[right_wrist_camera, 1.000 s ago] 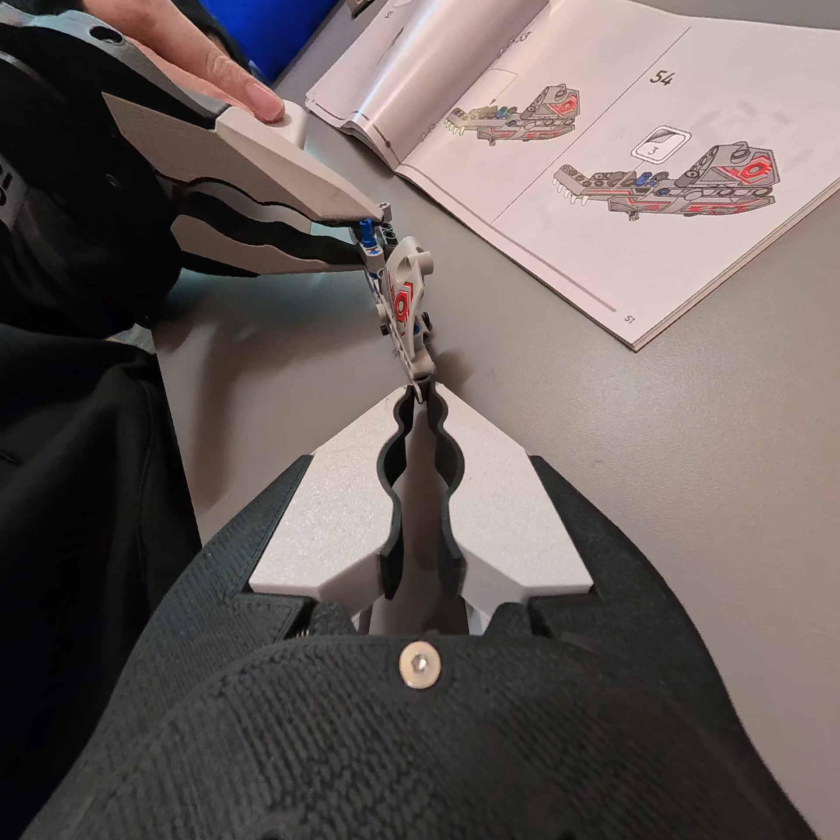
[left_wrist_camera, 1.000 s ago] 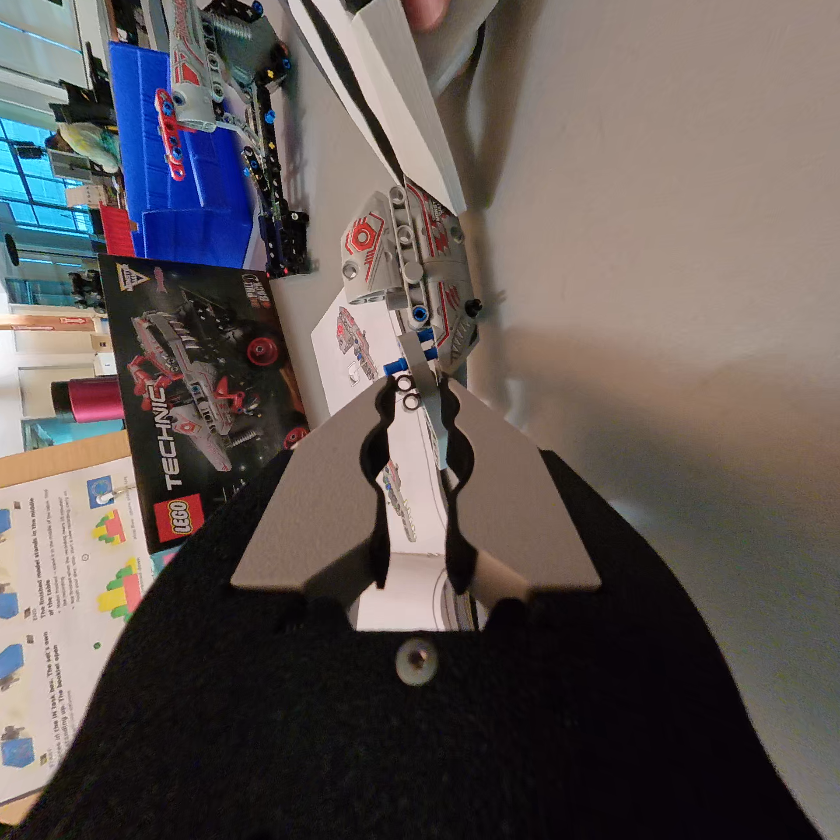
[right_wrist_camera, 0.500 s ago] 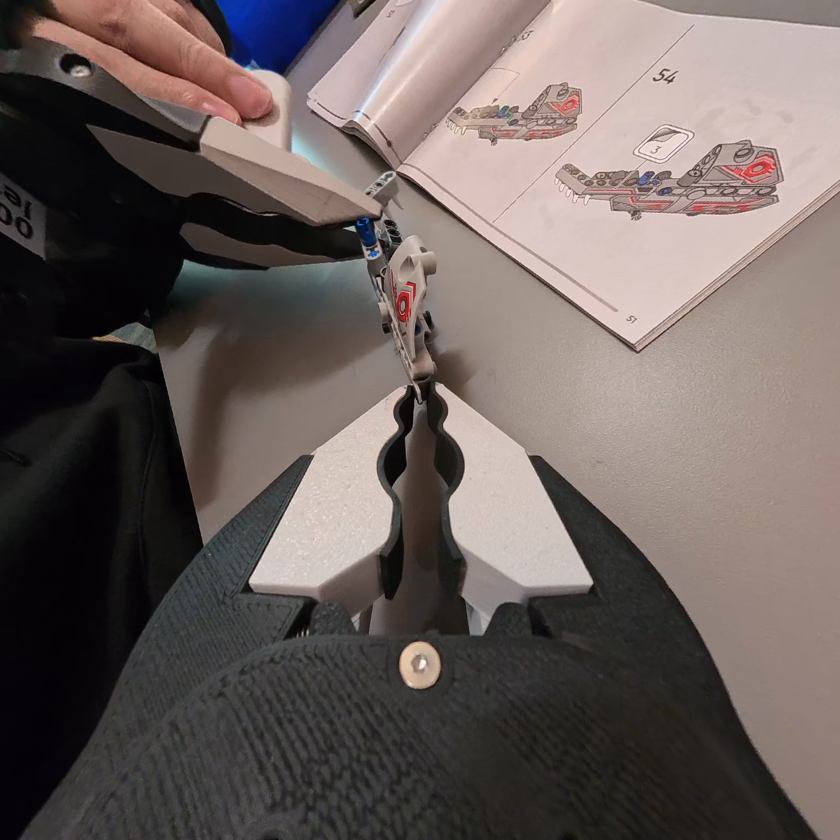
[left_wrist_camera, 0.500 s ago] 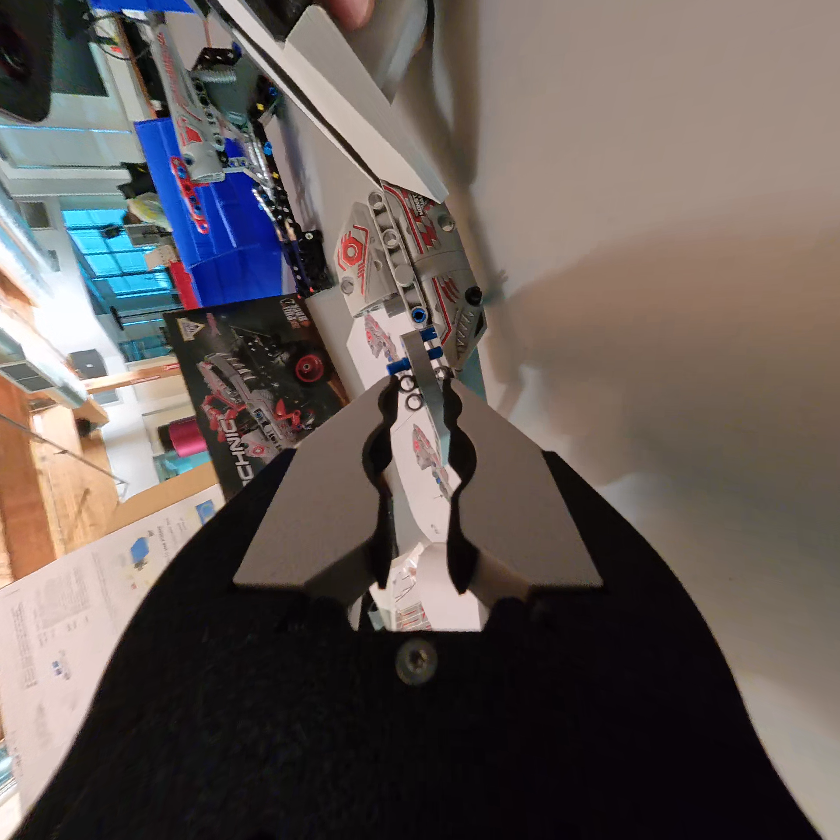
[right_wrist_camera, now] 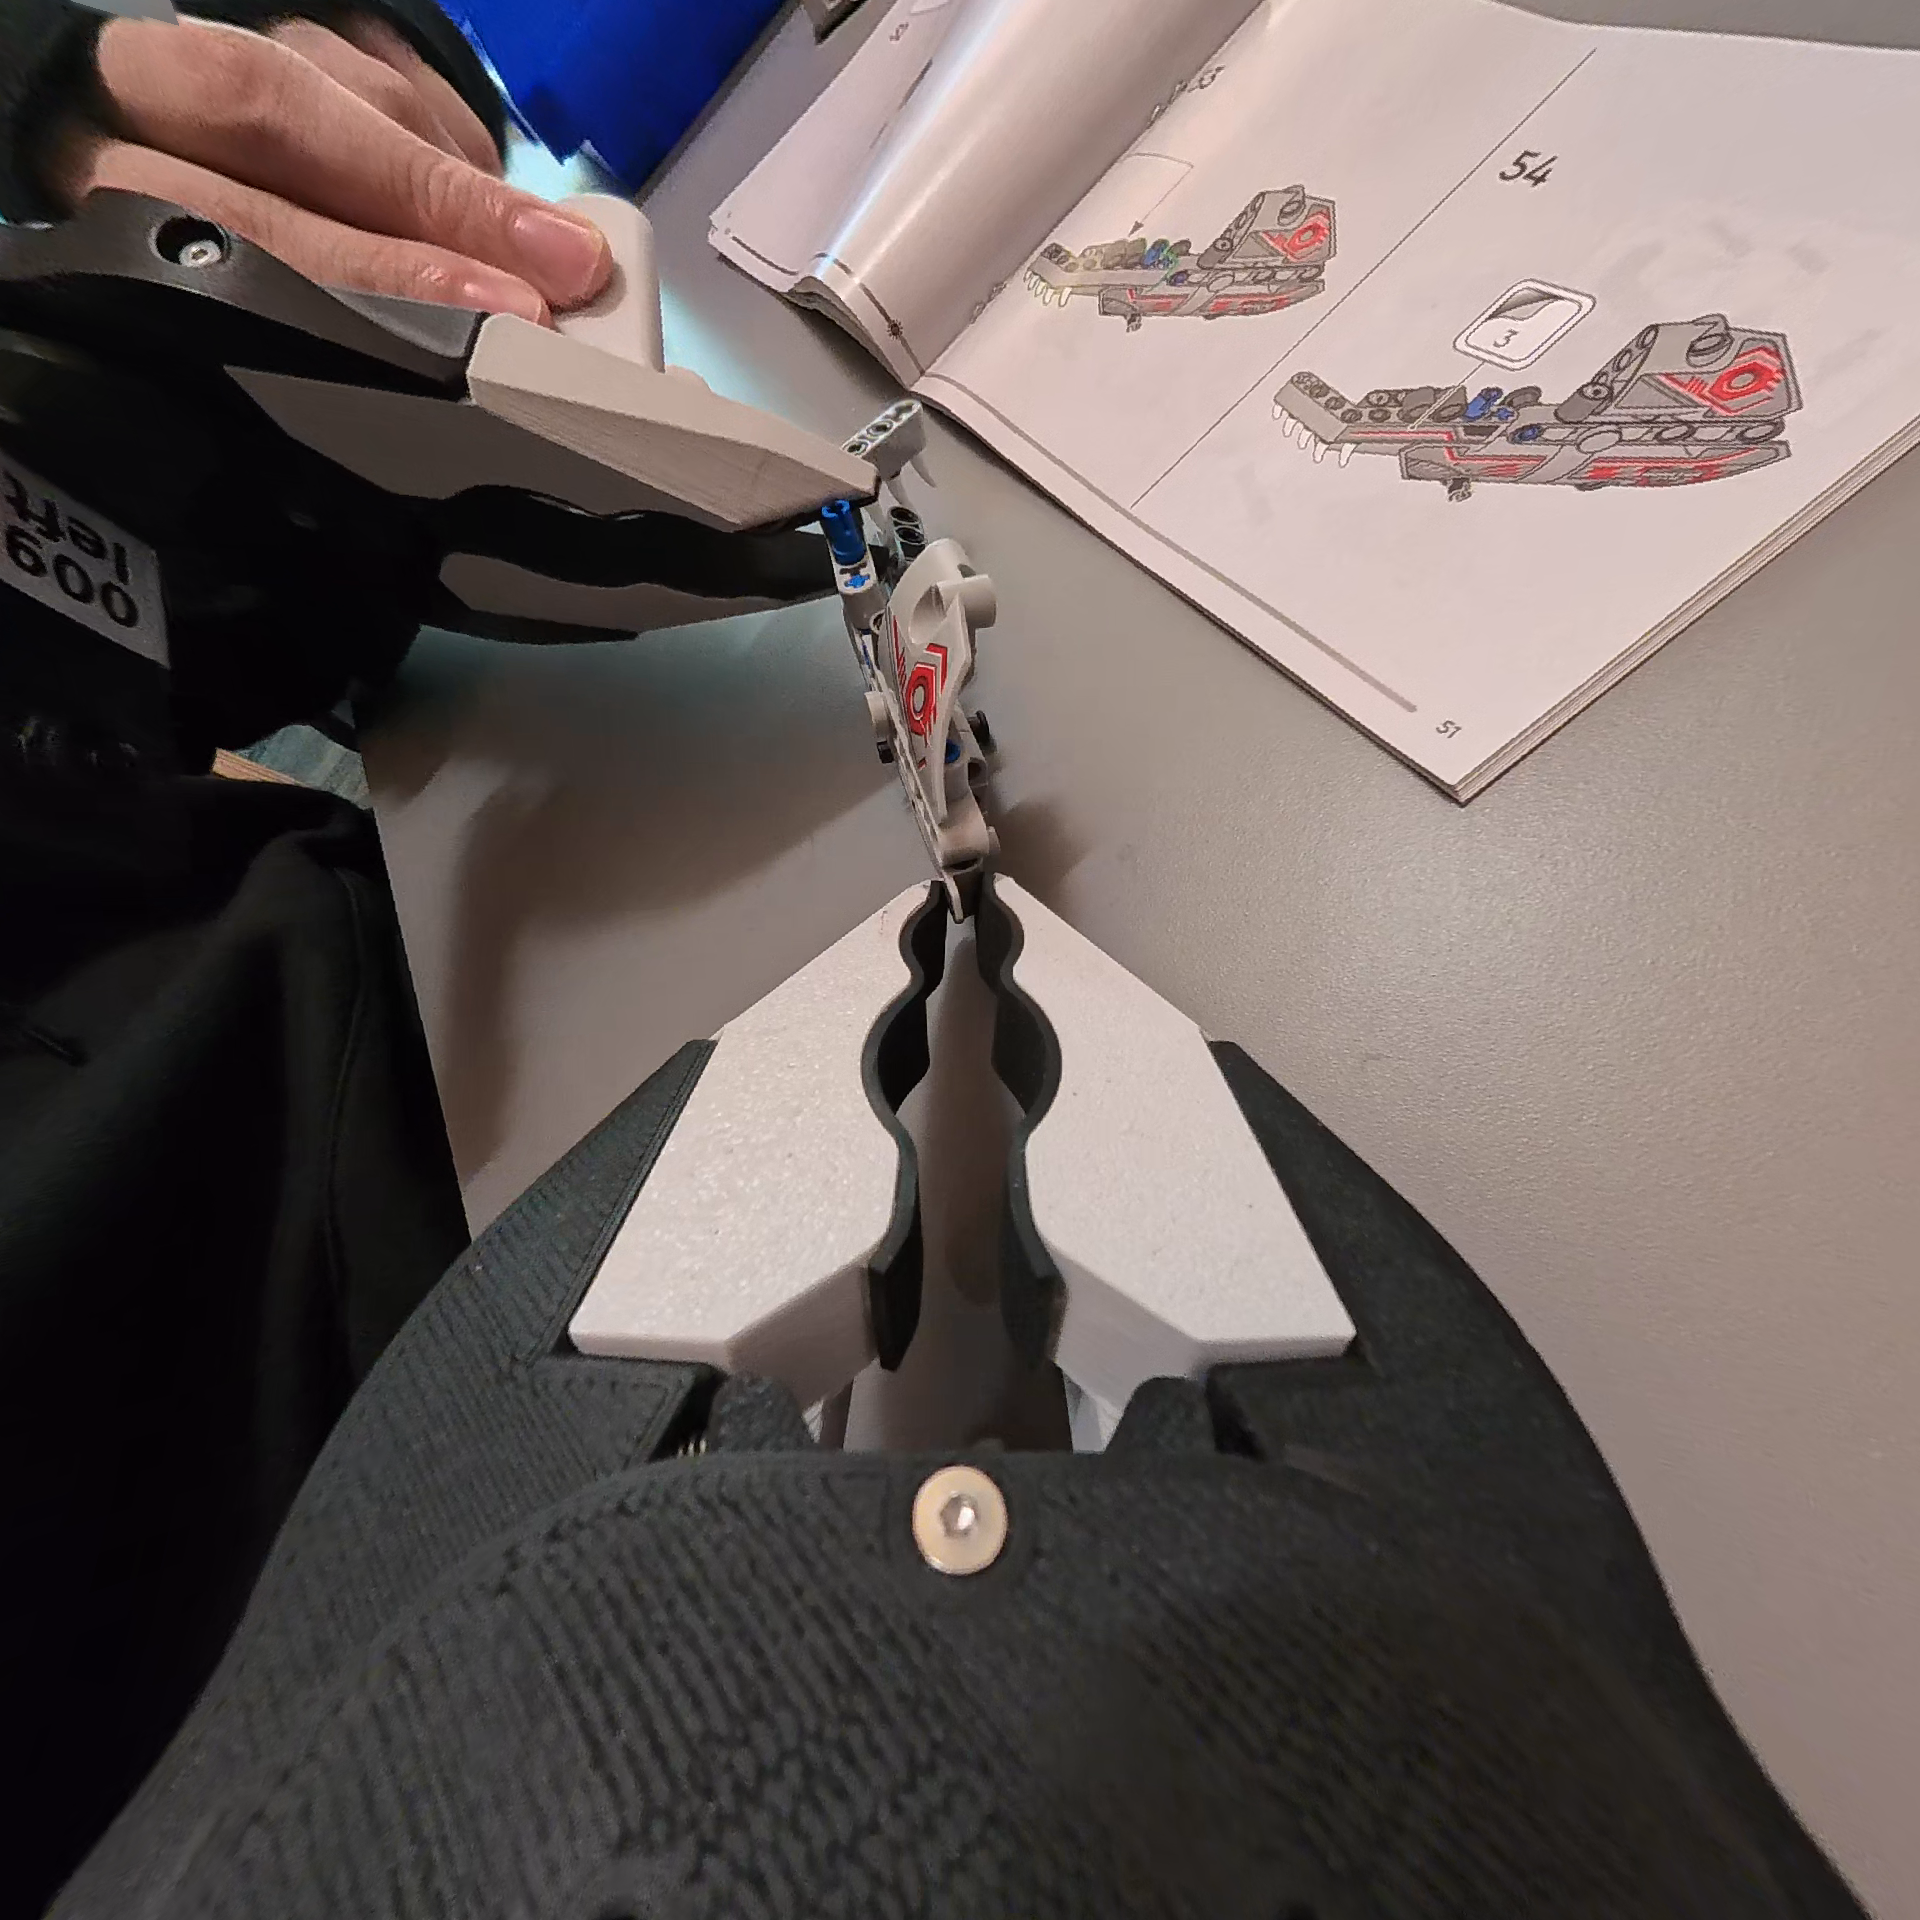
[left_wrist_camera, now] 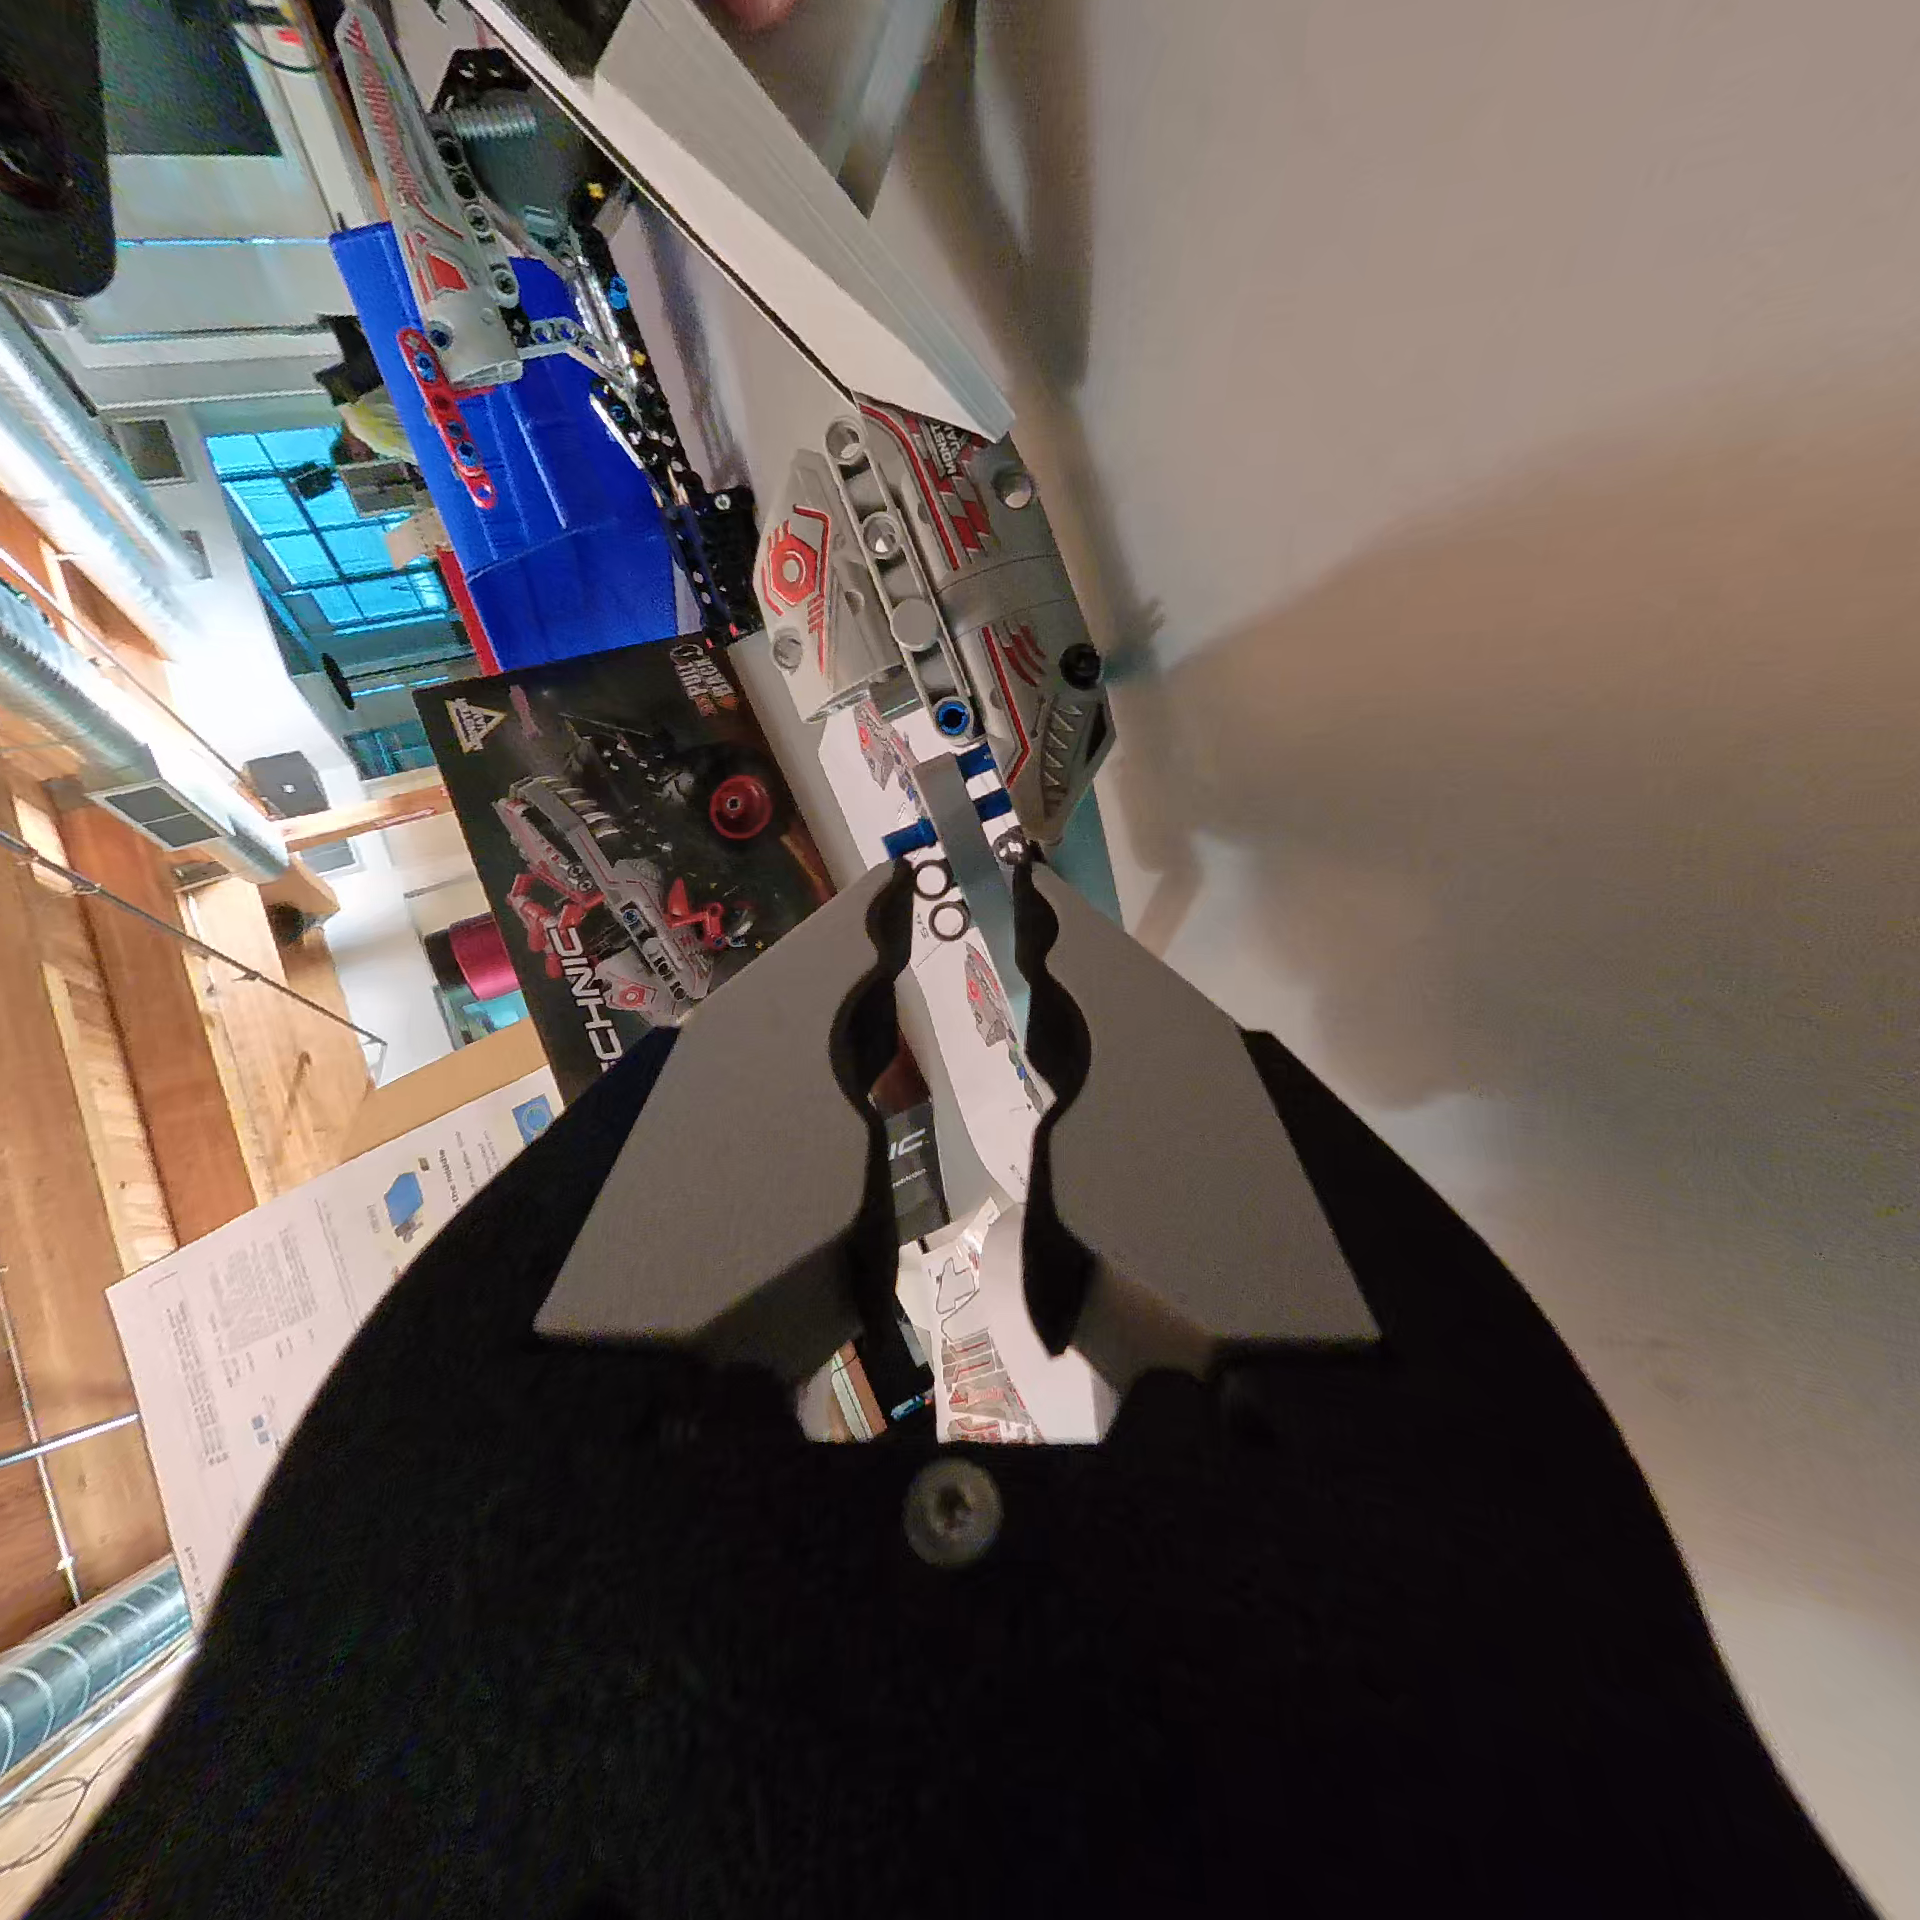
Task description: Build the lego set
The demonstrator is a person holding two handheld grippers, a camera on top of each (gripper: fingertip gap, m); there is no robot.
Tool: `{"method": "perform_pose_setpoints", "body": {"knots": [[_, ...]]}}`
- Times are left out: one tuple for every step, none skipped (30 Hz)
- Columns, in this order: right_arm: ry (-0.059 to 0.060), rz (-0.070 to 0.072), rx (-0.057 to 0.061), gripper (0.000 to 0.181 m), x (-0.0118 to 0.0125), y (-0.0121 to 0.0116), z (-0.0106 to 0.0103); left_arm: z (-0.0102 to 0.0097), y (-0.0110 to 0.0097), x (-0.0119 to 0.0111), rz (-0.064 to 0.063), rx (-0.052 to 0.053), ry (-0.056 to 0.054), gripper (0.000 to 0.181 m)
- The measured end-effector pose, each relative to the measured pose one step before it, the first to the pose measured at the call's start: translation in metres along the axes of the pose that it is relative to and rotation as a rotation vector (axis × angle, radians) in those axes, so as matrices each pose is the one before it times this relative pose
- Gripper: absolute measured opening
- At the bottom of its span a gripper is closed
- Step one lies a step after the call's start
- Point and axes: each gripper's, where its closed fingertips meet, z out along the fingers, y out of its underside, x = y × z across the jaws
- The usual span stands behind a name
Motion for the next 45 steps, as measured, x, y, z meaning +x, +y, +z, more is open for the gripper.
{"method": "perform_pose_setpoints", "body": {"knots": [[0.0008,-0.0001,-0.0005,0.004,0.00009,0.0002,0.00001,-0.00044,-0.00031,0.00021,-0.0025,0.0006,-0.0098,0.017],[0.001,-0.0007,-0.0005,0.004,0.00002,0.00001,0.0,-0.00051,-0.0003,0.00025,0.0042,-0.0028,-0.0075,0.017],[0.0013,-0.0009,-0.0005,0.004,0.00014,0.00009,0.00005,-0.00035,-0.00012,0.00018,0.0021,-0.0071,-0.0037,0.017],[0.0006,-0.0008,-0.0005,0.004,-0.00011,0.00007,0.0,-0.00008,0.00009,-0.00003,0.0019,-0.0105,-0.0022,0.017],[-0.0008,0.0003,-0.0002,0.004,-0.00001,0.00005,0.00004,0.00017,0.00017,-0.00012,0.0065,-0.0082,-0.0004,0.017],[-0.0006,0.0011,0.0,0.004,0.0,0.00005,-0.00003,0.00026,0.00009,-0.0001,0.0004,-0.0036,0.0043,0.017],[-0.0004,0.0005,-0.0002,0.004,-0.00001,-0.00002,-0.00002,0.00033,0.00018,-0.00021,-0.0029,-0.0034,0.0036,0.017],[-0.0005,0.0,-0.0001,0.004,-0.00006,0.00002,-0.00001,0.00019,0.00009,-0.00029,0.006,-0.0047,-0.0031,0.017],[0.0002,-0.0001,-0.0001,0.004,0.00004,0.00001,0.0,-0.00023,-0.00001,0.0,0.0093,-0.0084,-0.0067,0.017],[0.0005,-0.0004,-0.0002,0.004,-0.00002,0.00004,0.00007,-0.00032,0.00006,0.00004,0.0084,-0.0151,-0.0084,0.017],[0.0006,-0.0007,-0.0005,0.004,0.00002,0.00008,0.00005,-0.00032,0.00008,-0.00001,0.0129,-0.0201,-0.0106,0.017],[0.0003,0.0,-0.0005,0.004,0.00005,0.00007,-0.00003,-0.00024,-0.00004,0.00004,0.0142,-0.0174,-0.01,0.017],[-0.0005,0.0001,0.0002,0.004,-0.00008,-0.00003,0.00001,0.00016,0.00019,0.00005,-0.0021,-0.0092,-0.0035,0.016],[-0.0018,0.0,0.0004,0.004,-0.00022,-0.00001,-0.00006,0.00075,0.00041,0.00038,-0.0212,0.0012,0.0032,0.016],[-0.0021,0.0007,0.0003,0.004,-0.00015,-0.00012,-0.00006,0.0005,0.00031,0.00055,-0.0246,0.0075,0.0042,0.017],[-0.0005,0.0,0.0003,0.004,-0.00004,0.00001,-0.00007,-0.00013,-0.00013,0.00063,-0.0123,0.0058,0.0006,0.016],[0.0018,-0.0006,-0.0007,0.004,0.0001,0.00018,0.00003,-0.00071,-0.00043,0.00039,0.0022,-0.0007,-0.0051,0.016],[0.0035,-0.0017,-0.0007,0.004,0.0002,0.00005,0.00001,-0.00103,-0.00056,0.00045,0.0058,-0.0076,-0.0075,0.016],[0.0028,-0.0016,0.0,0.005,0.00026,0.00001,0.00003,-0.00129,-0.00059,0.00081,0.0048,-0.008,-0.0052,0.017],[0.0005,-0.0005,0.0005,0.005,-0.00003,-0.00009,-0.00002,-0.00104,-0.00023,0.00042,-0.006,-0.0041,-0.0024,0.017],[-0.0006,0.0013,0.001,0.004,0.00007,-0.00014,0.00004,-0.00007,0.00045,-0.0006,-0.026,-0.0018,-0.0046,0.017],[-0.0012,0.0025,0.0006,0.004,0.00001,-0.0001,-0.00007,0.00089,0.00056,-0.00124,-0.0355,-0.0023,-0.0085,0.017],[-0.0022,0.004,0.0013,0.004,0.00021,-0.00012,-0.00016,0.00063,0.00009,-0.00092,-0.0313,-0.0043,-0.0081,0.016],[-0.002,0.0025,0.001,0.004,0.00002,-0.00018,-0.00013,0.00032,0.00016,-0.00046,-0.027,-0.0074,-0.0069,0.016],[0.0009,-0.0003,0.0001,0.004,0.00004,0.0,0.00009,0.00005,0.00007,-0.00022,-0.0169,-0.0086,-0.0055,0.016],[0.0026,-0.0022,-0.0003,0.004,0.00006,0.0001,-0.00005,-0.00023,-0.00021,-0.00007,0.0032,-0.0077,-0.0062,0.016],[0.0015,-0.0022,-0.0001,0.004,-0.00002,0.00002,-0.00004,-0.00026,0.00006,-0.00011,0.0199,-0.0046,-0.0043,0.016],[0.0011,-0.0004,-0.0003,0.004,0.00003,0.00001,0.00015,-0.00044,-0.00003,0.00001,0.011,-0.0007,0.0029,0.016],[0.0001,0.0004,-0.001,0.004,0.00009,0.00011,0.00007,-0.00046,-0.0002,0.00016,-0.0041,0.0026,0.0118,0.016],[-0.0015,0.0006,-0.0001,0.004,-0.00013,0.00002,0.00005,-0.00022,0.00011,0.00031,-0.0117,0.0036,0.018,0.016],[-0.0013,0.0008,-0.0002,0.004,0.0,0.00003,-0.00004,-0.00012,0.00098,0.00063,-0.0243,0.0011,0.0251,0.017],[0.0007,0.0004,-0.0006,0.004,0.00008,0.00012,0.00009,-0.00005,-0.0001,0.00087,-0.0293,0.0099,0.0287,0.017],[-0.001,-0.0008,-0.0004,0.004,-0.0002,0.00007,0.00006,-0.00015,-0.0001,0.0005,-0.0198,0.0102,0.0245,0.017],[-0.0004,0.0,-0.0005,0.004,-0.00006,0.00007,-0.00003,0.0,-0.00004,0.00032,-0.0109,0.0059,0.0175,0.017],[-0.0006,0.0004,-0.0003,0.004,0.00001,0.00005,0.00003,0.00029,0.00012,0.00009,0.0046,-0.0019,0.0079,0.017],[-0.0004,0.0,-0.0001,0.004,-0.00006,0.00001,-0.00001,0.00025,0.00018,-0.00024,0.0238,-0.0074,0.0001,0.017],[0.0005,-0.0002,-0.0005,0.004,0.00005,0.00002,0.00005,-0.00022,-0.0002,-0.00023,0.035,-0.009,-0.0005,0.017],[0.0015,-0.0009,-0.0005,0.004,0.00008,0.00014,0.00005,-0.00036,-0.00014,-0.0001,0.0299,-0.0102,0.0038,0.017],[0.0025,-0.0011,-0.0006,0.004,0.00015,0.00005,0.00007,-0.00044,-0.00034,-0.00022,0.0288,-0.0094,0.0031,0.017],[0.0039,-0.0001,0.0,0.004,0.00045,0.00003,-0.00014,-0.00043,-0.00135,-0.00058,0.0351,-0.0031,-0.0068,0.017],[-0.0016,-0.0002,0.0006,0.004,-0.00012,-0.00014,0.00004,0.00014,0.00018,-0.0007,0.0343,-0.0142,-0.016,0.017],[-0.0029,0.0015,0.0001,0.004,-0.00021,0.00005,0.00003,0.00036,0.00049,-0.00043,0.0245,-0.0158,-0.0156,0.017],[-0.0008,0.0015,-0.0001,0.004,0.00003,0.00001,-0.00004,-0.00009,0.00009,-0.00012,0.0105,-0.0108,-0.009,0.016],[0.0006,-0.0009,0.0001,0.004,0.00007,0.00004,0.00001,-0.00029,-0.00003,0.00038,-0.0015,-0.0063,-0.001,0.016],[0.0013,-0.0014,0.0003,0.004,-0.00001,-0.0001,-0.00001,-0.00011,0.00016,0.00056,-0.0132,-0.0024,0.002,0.016]]}}
